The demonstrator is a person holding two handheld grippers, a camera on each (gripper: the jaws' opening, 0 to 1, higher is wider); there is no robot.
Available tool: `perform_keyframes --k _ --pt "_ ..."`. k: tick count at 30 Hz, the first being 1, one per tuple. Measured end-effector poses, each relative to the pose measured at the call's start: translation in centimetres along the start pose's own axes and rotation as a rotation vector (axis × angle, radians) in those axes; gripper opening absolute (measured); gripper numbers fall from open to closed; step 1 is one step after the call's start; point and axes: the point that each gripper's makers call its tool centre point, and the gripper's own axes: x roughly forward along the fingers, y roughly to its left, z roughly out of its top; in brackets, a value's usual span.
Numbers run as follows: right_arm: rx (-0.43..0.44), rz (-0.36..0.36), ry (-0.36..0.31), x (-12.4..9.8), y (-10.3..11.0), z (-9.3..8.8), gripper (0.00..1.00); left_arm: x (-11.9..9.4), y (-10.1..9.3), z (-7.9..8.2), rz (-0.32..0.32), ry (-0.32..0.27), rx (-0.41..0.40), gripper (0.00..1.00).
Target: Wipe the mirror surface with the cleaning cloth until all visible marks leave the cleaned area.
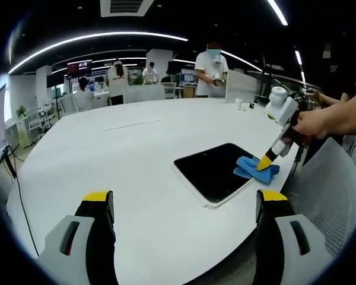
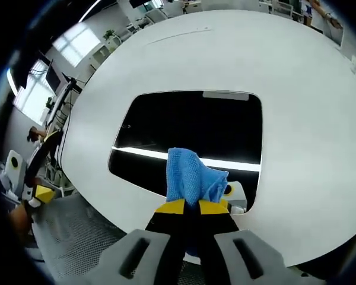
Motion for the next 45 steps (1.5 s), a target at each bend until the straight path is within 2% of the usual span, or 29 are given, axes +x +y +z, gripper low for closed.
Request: perform_keyframes --k 11,45 --pt "-0.006 0.012 0.011 0.1 -0.2 0.2 0.0 0.0 0.0 -0.1 -0.002 -0.001 -0.003 0.99" --pt "0.026 -0.027 0.001 -1.2 -4.4 -0.3 0.0 0.0 0.0 0.0 0.0 -0.002 -0.002 0.99"
